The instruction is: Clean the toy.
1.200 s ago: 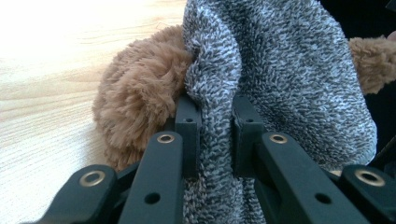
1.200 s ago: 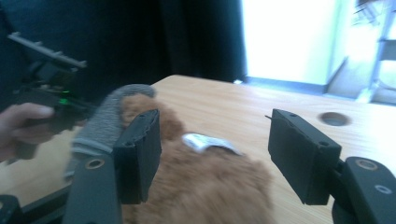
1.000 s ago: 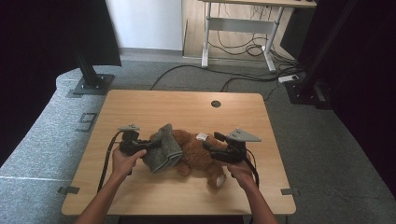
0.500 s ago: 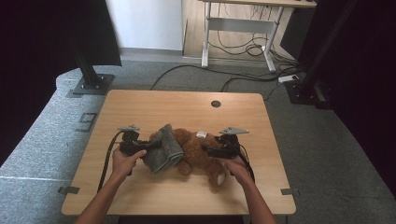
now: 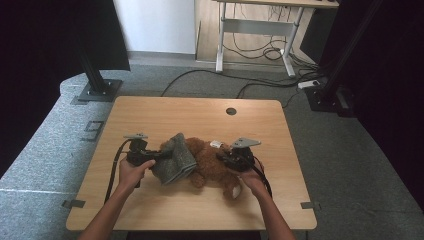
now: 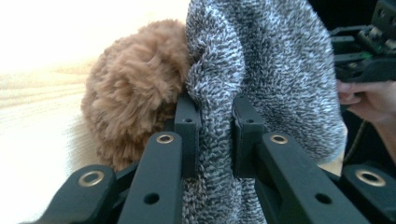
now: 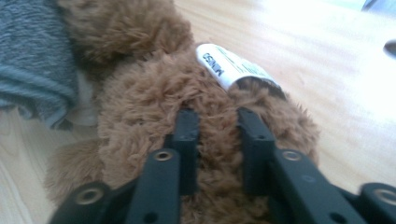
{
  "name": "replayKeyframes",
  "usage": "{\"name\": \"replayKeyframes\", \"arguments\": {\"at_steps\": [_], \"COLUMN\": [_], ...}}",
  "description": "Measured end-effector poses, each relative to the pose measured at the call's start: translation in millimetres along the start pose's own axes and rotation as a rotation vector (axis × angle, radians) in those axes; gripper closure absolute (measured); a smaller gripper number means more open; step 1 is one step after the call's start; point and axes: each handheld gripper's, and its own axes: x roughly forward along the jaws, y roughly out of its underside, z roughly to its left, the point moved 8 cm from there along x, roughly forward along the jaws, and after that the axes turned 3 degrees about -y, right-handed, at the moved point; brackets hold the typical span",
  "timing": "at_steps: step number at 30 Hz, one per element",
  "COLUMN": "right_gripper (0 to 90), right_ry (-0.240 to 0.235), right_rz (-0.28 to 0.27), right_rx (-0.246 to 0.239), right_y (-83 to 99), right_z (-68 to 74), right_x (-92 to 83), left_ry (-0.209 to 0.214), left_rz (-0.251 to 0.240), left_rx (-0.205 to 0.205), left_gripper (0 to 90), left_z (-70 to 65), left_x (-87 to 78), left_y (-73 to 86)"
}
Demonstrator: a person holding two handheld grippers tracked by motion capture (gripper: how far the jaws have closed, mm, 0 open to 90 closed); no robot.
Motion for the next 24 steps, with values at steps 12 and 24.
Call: {"name": "replayKeyframes", "arguments": {"at_steps": [12,24], "right_gripper": [80.4,80.3], "right_ry": [-0.005,-0.052], "right_rz": [-0.099,-0.138], "right_rx": [-0.161,-0.196], "right_y": [12.5,21.9], "right_z": [29.0,39.6], "right_x": [-17.5,-25.8], "left_ry": [0.135,0.163], "left_rz": [-0.134,-0.264], "left_rx": [0.043,-0.055], "left_gripper": [75.0,75.1], "left_z": [-43.3,-22.3], "left_x": [-41.8,-65.8], "left_y": [-51.7,-84.9]}}
